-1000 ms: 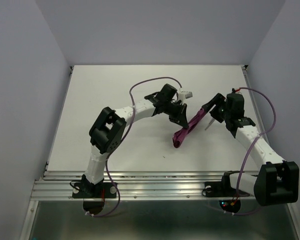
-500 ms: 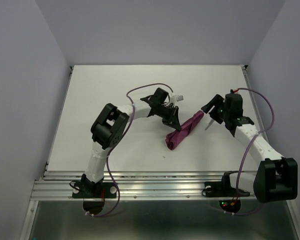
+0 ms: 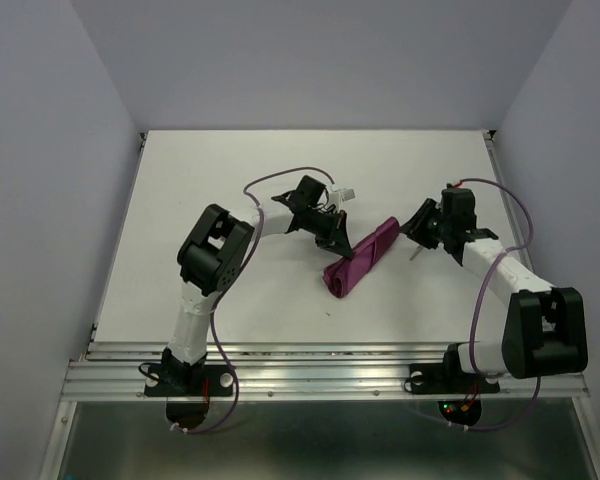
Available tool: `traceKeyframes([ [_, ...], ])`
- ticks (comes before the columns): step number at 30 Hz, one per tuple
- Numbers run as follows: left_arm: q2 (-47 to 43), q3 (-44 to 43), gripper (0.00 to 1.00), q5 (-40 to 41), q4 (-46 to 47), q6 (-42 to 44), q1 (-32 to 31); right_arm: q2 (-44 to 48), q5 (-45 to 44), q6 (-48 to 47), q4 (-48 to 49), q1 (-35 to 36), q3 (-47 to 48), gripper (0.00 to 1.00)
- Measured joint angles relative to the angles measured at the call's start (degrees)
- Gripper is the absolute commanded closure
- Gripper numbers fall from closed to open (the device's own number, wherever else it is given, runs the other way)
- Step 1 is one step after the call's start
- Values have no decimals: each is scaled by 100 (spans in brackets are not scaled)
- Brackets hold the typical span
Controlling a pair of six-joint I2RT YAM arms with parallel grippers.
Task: Fold the napkin into a case and place the utensils inside
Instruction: Turn over the smaller rectangle-folded napkin at the center of the board.
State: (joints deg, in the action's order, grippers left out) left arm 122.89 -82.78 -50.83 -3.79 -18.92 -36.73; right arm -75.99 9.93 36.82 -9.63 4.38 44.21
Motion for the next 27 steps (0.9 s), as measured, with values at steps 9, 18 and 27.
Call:
traceKeyframes([
  [9,0,168,51,57,46,50,170,-518,280,-20,122,221,74,89],
  [18,-26,170,36,356,-173,179,260,-1252,369,-39,278,551,553,90],
  [27,-520,168,36,1086,-798,514,501,-1993,407,-39,542,680,1036,91],
])
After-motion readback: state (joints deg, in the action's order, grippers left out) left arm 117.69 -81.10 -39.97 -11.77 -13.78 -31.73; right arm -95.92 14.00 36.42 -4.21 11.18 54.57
